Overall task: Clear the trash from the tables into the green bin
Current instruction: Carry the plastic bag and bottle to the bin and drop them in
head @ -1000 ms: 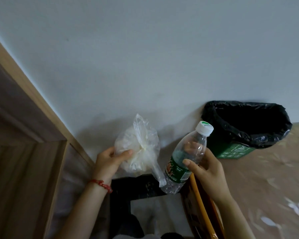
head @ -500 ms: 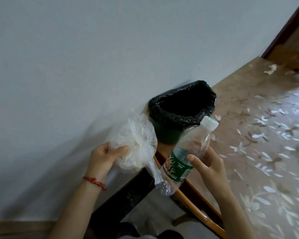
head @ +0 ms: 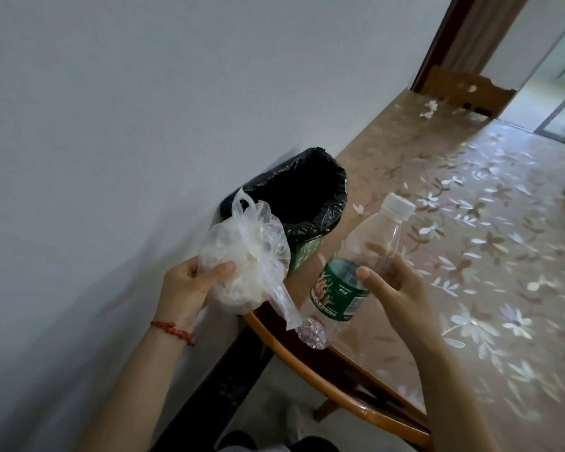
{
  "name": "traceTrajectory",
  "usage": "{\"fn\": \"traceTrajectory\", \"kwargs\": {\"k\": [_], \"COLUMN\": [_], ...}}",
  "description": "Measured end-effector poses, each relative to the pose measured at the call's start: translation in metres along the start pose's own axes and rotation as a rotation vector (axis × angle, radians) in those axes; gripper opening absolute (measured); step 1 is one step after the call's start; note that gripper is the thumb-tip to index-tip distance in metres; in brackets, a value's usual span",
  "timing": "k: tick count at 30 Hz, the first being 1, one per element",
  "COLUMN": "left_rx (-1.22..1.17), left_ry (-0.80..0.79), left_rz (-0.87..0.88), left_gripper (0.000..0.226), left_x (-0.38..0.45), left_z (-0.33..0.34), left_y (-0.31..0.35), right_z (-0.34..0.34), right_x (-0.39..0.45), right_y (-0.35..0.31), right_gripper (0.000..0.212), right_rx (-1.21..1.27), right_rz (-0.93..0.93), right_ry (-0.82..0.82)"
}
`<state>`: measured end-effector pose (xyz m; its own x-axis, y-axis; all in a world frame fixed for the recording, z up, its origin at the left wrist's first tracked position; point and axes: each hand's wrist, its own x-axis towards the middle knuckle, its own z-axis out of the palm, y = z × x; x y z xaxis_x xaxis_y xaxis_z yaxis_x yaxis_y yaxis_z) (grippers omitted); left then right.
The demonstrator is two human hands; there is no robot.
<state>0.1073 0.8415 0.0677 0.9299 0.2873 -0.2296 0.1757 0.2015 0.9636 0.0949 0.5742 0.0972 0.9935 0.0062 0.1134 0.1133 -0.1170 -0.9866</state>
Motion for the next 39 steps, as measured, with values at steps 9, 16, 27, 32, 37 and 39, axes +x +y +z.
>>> {"fn": "traceTrajectory", "kwargs": {"k": [9,16,27,32,37,39], "left_rx": [-0.027,-0.052,-0.051,-0.068,-0.095,-0.107], "left_ry": [0.049,0.095,0.092,0.106,0.103,0.093], "left_rz": [-0.011,-0.018,-0.03,-0.026,-0.022,-0.023], "left_gripper": [0.014,0.008,0.015,0.024,0.013,0.014], "left_x": [0.019,0.023,0.022,0.021,0.021,0.021], "left_z": [0.012,0.019,0.026,0.03,0.033,0.034], "left_y": [0.002,0.003,0.0,0.003,0.007,0.008], "right_z": [-0.018,-0.023,0.009,0.029,0.036,0.035], "right_x": [0.071,0.132,0.203,0.211,0.214,0.21], "right_y": [-0.014,-0.033,-0.023,-0.009,0.006,0.01], "right_gripper": [0.031,0.025,0.068,0.074,0.056,0.065], "right_rx": [-0.035,-0.079,-0.032,-0.23,-0.478,-0.524], "right_rz": [-0.029,-0.049,0.066,0.078,0.072,0.078], "right_ry": [0.003,0.033,0.087,0.076,-0.02,-0.012]}}
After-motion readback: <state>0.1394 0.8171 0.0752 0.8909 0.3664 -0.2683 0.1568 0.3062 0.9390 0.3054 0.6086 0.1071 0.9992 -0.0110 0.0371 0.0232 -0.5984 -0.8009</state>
